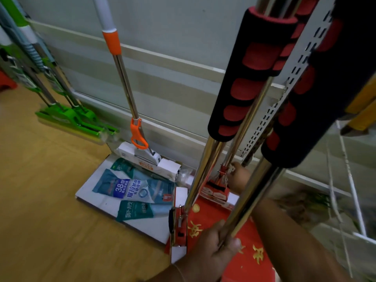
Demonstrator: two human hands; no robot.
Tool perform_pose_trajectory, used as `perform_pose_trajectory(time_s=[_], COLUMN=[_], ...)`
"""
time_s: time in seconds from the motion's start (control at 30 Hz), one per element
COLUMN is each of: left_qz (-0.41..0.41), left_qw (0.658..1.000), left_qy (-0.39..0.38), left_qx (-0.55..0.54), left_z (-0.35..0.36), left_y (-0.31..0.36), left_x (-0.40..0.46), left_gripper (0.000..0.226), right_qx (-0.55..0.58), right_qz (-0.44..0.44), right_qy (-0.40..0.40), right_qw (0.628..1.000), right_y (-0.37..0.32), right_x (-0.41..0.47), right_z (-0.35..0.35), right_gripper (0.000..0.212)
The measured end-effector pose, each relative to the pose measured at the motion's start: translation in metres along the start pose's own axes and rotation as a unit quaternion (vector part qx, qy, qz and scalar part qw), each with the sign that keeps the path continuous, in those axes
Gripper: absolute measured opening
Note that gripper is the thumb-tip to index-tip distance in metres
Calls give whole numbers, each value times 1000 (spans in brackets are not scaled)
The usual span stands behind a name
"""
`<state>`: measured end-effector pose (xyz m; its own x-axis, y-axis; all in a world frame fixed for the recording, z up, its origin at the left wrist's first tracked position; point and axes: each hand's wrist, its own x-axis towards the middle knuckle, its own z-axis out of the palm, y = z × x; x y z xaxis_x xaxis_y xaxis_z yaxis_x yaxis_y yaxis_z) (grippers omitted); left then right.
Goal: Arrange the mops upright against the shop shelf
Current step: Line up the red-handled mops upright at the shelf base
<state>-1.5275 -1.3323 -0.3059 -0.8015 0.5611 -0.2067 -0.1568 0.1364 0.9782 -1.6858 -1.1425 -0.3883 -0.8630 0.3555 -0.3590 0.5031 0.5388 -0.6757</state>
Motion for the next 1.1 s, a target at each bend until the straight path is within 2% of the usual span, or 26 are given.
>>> perform_pose_trajectory(time_s=[0.03, 0.1, 0.13, 0.2, 0.23, 0.3, 0.4, 0.5, 0.57, 0.63, 0.77, 0.8, 0.87, 0.9, 0.97, 1.0, 1.03, 1.1], left_qz=[7, -1, -7, -16, -17, -19, -30, -31, -34, -41, -74, -89, -115, -131, -165, -174, -174, -146], left_qw=[1000, 1000, 1000, 1000, 999, 998, 994, 987, 981, 974, 963, 960, 943, 932, 924, 924, 925, 934], left_qy=[-6, -17, -18, -11, -15, -29, -40, -54, -64, -68, -62, -51, -37, -30, 10, 40, 67, 88], left_qx=[3, 13, 5, 9, 26, 53, 99, 149, 178, 210, 253, 259, 311, 337, 344, 338, 332, 313], left_z=[-1, 0, 1, 1, 0, -2, -8, -15, -18, -21, -24, -27, -35, -41, -55, -61, -67, -74], left_y=[-1, 2, 4, 7, 9, 14, 17, 19, 22, 25, 24, 22, 14, 10, 4, 4, 8, 20], left_x=[3, 5, 5, 6, 7, 12, 23, 33, 38, 42, 35, 31, 22, 19, 15, 16, 17, 22], left_gripper=[17, 25, 21, 10, 15, 23, 24, 13, 17, 18, 33, 32, 14, 16, 26, 22, 16, 25], right_qx=[-10, 62, 96, 115, 94, 60, 51, 23, -3, -2, 1, -7, -23, -28, -43, -50, -56, -67], right_qz=[-15, 8, 21, 28, 18, -17, -51, -123, -150, -160, -179, -174, -144, -126, -99, -95, -94, -97], right_qy=[17, 23, 35, 45, 45, 51, -44, -151, -196, -210, -144, -128, -113, -114, -122, -124, -124, -121], right_qw=[1000, 998, 995, 992, 994, 997, 996, 981, 969, 965, 973, 976, 983, 985, 987, 986, 986, 986], right_y=[5, 15, 19, 26, 31, 50, 69, 64, 57, 52, 44, 41, 38, 36, 34, 32, 31, 30], right_x=[0, -10, -20, -51, -69, -100, -143, -170, -174, -171, -164, -162, -158, -156, -152, -150, -148, -146], right_z=[0, -4, -8, -17, -22, -27, -26, -27, -23, -12, 2, 2, 2, 2, 0, 0, 0, -1], right_gripper=[43, 61, 58, 25, 15, 15, 36, 61, 65, 61, 46, 38, 25, 21, 16, 14, 14, 16])
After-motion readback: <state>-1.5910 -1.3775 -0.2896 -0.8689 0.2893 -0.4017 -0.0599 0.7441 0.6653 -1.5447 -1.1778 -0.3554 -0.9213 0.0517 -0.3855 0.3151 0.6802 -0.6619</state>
